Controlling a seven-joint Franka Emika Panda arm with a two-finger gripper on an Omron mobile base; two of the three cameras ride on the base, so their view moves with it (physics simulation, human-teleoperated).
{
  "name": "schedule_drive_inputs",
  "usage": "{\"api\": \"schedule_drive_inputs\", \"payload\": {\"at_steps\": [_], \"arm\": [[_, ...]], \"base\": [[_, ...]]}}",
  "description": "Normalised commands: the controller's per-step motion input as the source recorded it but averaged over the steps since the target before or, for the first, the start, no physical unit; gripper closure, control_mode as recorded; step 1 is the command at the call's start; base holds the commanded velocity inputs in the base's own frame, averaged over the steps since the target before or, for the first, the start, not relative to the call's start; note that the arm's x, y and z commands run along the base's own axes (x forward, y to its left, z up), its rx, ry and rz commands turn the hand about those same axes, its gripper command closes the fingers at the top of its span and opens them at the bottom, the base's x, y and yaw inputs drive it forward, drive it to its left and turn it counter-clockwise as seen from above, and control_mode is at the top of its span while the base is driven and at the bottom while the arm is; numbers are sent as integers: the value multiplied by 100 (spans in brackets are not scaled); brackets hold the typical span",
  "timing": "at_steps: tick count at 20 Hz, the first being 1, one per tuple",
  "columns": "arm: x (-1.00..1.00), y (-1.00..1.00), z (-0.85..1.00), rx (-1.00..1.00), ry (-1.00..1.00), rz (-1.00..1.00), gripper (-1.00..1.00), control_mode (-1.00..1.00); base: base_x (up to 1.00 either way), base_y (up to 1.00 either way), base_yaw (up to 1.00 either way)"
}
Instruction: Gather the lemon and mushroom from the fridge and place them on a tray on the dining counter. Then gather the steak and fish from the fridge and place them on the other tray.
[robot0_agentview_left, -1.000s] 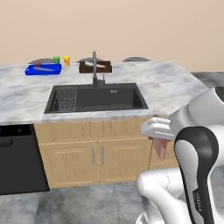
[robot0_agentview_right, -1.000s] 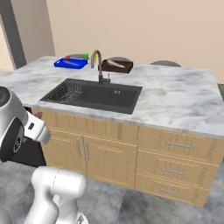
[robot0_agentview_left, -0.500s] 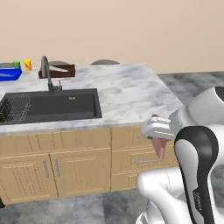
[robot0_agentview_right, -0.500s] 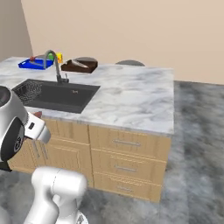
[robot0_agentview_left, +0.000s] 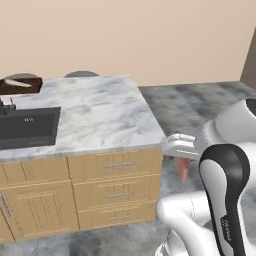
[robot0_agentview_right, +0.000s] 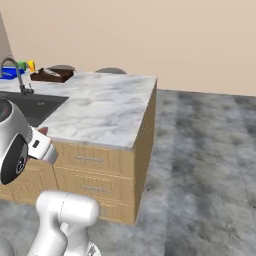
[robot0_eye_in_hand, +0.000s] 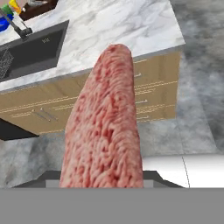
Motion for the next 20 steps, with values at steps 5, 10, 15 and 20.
{"api": "schedule_drive_inputs", "payload": {"at_steps": [5,10,15,20], "arm": [[0,0,0,0,0,0,100,100],[0,0,0,0,0,0,100,100],[0,0,0,0,0,0,100,100],[0,0,0,0,0,0,100,100]], "base": [[30,-100,-9],[38,-100,-8],[72,-100,-5],[98,-84,0]]}}
